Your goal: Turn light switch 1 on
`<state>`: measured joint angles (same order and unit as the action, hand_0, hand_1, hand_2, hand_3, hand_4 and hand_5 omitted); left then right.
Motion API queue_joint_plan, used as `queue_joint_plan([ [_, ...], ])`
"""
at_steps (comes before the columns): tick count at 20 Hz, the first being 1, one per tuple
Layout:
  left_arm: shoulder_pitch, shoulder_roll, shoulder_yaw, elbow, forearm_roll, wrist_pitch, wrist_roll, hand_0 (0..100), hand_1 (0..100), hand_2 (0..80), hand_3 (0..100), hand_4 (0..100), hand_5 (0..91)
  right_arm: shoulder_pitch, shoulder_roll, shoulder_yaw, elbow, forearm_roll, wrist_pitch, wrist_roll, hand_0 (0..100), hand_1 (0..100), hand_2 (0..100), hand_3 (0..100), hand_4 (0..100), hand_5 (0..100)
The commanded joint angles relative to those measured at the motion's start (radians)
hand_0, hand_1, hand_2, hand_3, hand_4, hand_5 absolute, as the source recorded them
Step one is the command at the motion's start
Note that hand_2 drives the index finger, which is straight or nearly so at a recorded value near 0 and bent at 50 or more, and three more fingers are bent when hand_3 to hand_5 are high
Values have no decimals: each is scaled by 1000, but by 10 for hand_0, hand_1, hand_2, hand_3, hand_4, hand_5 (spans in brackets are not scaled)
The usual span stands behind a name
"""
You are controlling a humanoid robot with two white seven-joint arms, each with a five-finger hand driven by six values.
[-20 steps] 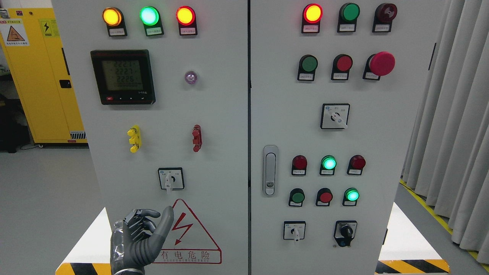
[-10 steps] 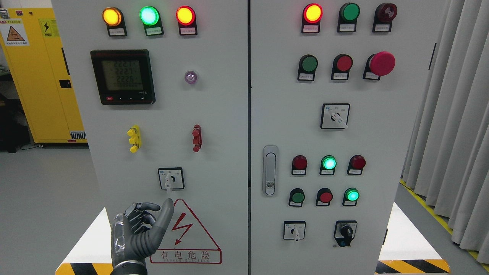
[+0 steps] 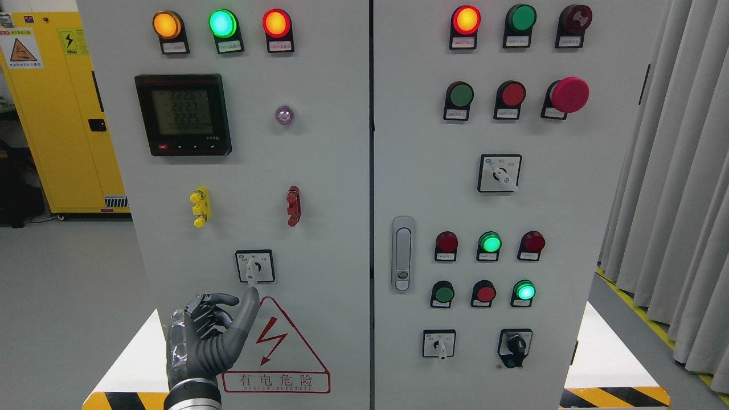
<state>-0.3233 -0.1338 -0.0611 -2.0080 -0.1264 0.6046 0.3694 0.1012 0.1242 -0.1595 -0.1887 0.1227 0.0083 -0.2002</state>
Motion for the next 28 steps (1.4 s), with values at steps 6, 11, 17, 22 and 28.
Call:
queue_joint_plan([
  [6, -28, -7, 1, 20, -7, 8, 0, 105, 675, 573, 935, 802, 819, 0, 0, 0, 0, 0, -1, 1, 0, 500, 40, 0, 0, 0],
  [11, -42, -9, 1, 38, -13, 8, 0, 121, 667, 570, 935, 802, 819, 0, 0, 0, 0, 0, -1, 1, 0, 500, 40, 0, 0, 0],
  [17, -54, -9, 1, 49, -19, 11, 0, 167, 663, 569, 936, 802, 818, 0, 0, 0, 0, 0, -1, 1, 0, 500, 40, 0, 0, 0],
  [22, -65, -10, 1, 58, -19, 20, -1, 225, 673, 572, 936, 804, 818, 0, 0, 0, 0, 0, -1, 1, 0, 500, 40, 0, 0, 0],
  [28, -75, -13, -5, 69, -19, 23, -1, 258, 680, 576, 937, 806, 817, 0, 0, 0, 0, 0, -1, -1, 0, 500, 40, 0, 0, 0],
])
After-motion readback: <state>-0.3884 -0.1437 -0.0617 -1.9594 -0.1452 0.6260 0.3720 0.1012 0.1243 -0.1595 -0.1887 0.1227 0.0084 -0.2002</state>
